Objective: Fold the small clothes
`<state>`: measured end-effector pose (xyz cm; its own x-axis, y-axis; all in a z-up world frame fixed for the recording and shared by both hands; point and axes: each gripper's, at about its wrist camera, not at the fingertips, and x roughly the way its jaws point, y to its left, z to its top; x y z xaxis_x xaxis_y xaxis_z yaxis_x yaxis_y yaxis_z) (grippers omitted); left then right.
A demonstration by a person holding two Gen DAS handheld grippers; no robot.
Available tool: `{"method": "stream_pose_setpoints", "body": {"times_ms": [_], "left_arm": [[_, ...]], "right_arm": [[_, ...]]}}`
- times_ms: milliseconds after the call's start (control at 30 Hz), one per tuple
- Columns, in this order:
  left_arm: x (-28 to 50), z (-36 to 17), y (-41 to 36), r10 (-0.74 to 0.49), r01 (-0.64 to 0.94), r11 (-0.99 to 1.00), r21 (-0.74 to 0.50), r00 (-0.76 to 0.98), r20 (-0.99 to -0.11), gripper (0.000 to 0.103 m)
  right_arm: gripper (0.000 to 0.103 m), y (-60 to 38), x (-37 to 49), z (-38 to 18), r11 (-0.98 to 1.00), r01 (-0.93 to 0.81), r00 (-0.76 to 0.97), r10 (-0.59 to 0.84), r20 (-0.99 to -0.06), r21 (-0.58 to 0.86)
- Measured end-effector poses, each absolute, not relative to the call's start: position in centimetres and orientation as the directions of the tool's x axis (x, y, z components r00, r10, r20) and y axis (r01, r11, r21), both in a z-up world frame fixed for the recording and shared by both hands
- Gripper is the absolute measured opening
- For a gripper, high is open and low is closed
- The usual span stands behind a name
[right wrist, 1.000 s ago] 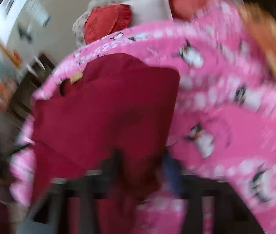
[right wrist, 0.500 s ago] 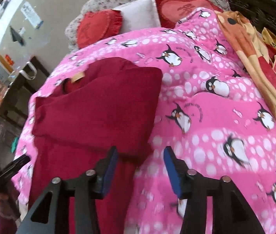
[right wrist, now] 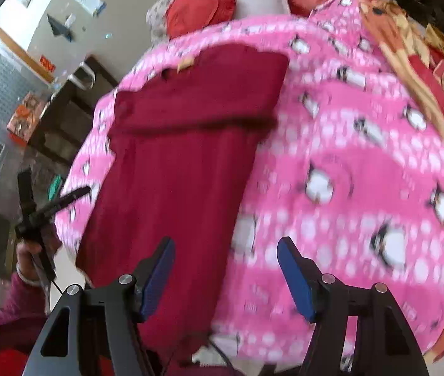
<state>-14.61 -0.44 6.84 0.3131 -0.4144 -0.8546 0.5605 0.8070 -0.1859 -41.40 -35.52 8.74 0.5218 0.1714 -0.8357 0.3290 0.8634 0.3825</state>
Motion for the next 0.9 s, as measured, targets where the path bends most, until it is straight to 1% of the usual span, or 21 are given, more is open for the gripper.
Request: {"method": "stream_pose_setpoints", "body": {"times_ms": [267, 433, 500, 567, 667, 900], "left_arm": [[-17.1, 6.1, 4.7, -0.427, 0.496, 0.825, -0.272, 0.23, -0.874, 0.06], [-19.4, 4.2, 5.5, -0.402, 0.507, 0.816, -0.276, 0.156, -0.902, 0.06], [-20.2, 3.3, 5.5, -0.396, 0.505, 0.814, -0.286, 0.123, -0.91, 0.06], [-20.6, 2.9, 5.6, -0.392, 0.504, 0.816, -0.283, 0.123, -0.912, 0.06], [-20.8, 2.9, 5.7, -0.4, 0.496, 0.819, -0.288, 0.134, -0.907, 0.06], [-19.7, 3.0, 7.1, -0.406, 0.442, 0.84, -0.314, 0.13, -0.905, 0.06]], "right_arm": [[0.066, -31.8, -45.7, 4.8, 0.855, 0.296, 0.456, 0.266, -0.849, 0.427], [0.068, -30.6, -47.0, 3.0, 0.816, 0.296, 0.459, 0.333, -0.824, 0.496], [0.069, -30.3, -47.1, 2.8, 0.797, 0.29, 0.481, 0.358, -0.8, 0.531], [0.07, -29.6, -47.0, 2.4, 0.789, 0.28, 0.478, 0.379, -0.792, 0.547], [0.07, -28.8, -46.7, 2.0, 0.807, 0.261, 0.461, 0.378, -0.803, 0.529], [0.07, -28.1, -45.4, 1.4, 0.781, 0.239, 0.491, 0.416, -0.766, 0.577]]}}
